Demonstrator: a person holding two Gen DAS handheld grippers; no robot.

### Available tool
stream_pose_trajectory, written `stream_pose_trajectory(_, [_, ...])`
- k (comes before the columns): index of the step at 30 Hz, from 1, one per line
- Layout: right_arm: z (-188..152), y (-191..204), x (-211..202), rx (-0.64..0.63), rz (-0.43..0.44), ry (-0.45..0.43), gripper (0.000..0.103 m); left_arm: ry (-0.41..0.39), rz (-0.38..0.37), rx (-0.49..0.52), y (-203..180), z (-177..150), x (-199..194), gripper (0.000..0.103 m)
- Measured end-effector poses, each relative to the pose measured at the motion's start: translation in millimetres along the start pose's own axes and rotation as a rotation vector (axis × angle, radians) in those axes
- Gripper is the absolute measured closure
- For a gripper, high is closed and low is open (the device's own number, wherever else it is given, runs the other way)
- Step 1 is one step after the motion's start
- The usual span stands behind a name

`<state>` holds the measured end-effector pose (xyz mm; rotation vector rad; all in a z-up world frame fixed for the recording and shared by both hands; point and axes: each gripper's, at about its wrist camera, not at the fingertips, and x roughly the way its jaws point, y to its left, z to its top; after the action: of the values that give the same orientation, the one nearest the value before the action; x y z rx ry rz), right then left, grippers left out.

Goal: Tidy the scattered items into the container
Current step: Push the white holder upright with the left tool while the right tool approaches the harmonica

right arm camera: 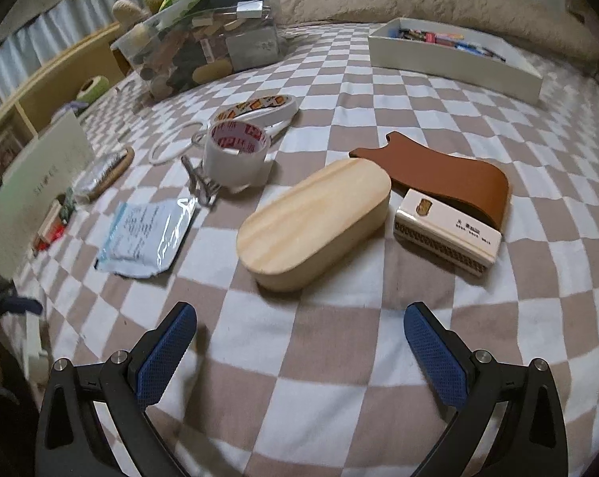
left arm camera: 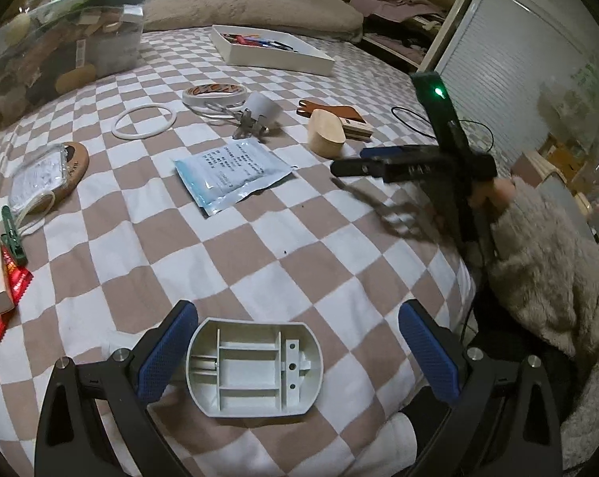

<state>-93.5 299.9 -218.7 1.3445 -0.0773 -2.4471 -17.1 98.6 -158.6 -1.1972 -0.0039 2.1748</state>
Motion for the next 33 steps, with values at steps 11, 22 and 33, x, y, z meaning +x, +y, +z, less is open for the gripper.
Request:
stream_pose_trajectory(11, [11.1,-21.9,-16.7,0.095,-0.056,-0.040,0.000,-0.027,0.069,-0.065,16.1,-7.6,-25.3,0.000])
stream_pose_trajectory(22, [-0.9,-69.1,-30.1,0.233,-0.240,-0.052,0.000,0.011,0.017,-0.220,57.8,-12.1,-11.7,0.001])
stream_pose_trajectory(33, [26.2,-53.8,-13.5,0.170,-0.413,-0.020,0.000,-0.031,-0.047,-0.262,61.5,12.2,9.6,0.000])
